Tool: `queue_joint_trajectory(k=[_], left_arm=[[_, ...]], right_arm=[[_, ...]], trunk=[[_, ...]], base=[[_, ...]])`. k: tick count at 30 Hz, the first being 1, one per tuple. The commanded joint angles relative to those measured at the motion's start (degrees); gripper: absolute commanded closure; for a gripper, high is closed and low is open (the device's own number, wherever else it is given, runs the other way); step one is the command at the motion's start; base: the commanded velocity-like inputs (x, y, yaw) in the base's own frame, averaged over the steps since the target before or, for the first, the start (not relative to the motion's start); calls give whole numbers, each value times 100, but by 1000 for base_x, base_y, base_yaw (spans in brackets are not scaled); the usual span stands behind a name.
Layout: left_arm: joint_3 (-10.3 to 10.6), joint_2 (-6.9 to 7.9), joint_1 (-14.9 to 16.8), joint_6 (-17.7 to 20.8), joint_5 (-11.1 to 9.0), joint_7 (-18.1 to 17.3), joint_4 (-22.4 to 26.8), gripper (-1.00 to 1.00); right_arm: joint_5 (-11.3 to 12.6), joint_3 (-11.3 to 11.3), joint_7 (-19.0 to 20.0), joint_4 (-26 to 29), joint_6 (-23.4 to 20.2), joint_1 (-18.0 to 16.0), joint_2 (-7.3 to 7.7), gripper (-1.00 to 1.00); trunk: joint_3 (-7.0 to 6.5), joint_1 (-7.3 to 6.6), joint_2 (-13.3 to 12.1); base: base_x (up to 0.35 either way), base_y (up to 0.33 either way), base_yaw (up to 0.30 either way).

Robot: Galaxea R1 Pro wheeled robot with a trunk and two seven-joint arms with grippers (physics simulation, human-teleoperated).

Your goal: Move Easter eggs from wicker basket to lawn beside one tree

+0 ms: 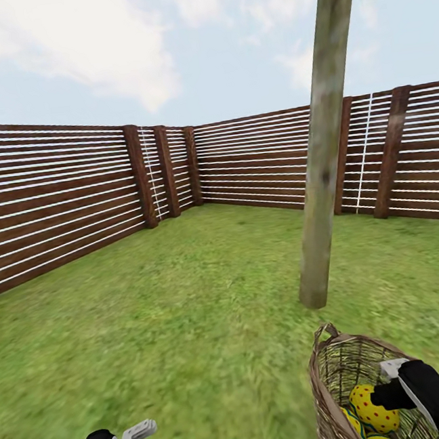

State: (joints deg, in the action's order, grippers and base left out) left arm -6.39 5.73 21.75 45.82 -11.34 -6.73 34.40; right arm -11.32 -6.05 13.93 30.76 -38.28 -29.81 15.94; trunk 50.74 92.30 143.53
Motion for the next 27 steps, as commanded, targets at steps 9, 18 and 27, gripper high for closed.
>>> queue_joint_trajectory(k=[9, 18, 27], left_arm=[[-11, -2, 0, 23, 0, -26, -3, -100], [-15, -3, 2, 16, 0, -22, -4, -100], [-7, -10, 2, 18, 7, -14, -4, -100]], right_arm=[[-63, -20, 40, 9, -22, -3, -38, -100], [-63, -20, 39, 9, -22, -4, -33, -100], [-63, -19, 39, 9, -22, -1, -38, -100]], trunk=[[6, -1, 3], [6, -1, 3], [73, 6, 7]], base=[[174, 0, 0], [270, 0, 0], [12, 0, 0]])
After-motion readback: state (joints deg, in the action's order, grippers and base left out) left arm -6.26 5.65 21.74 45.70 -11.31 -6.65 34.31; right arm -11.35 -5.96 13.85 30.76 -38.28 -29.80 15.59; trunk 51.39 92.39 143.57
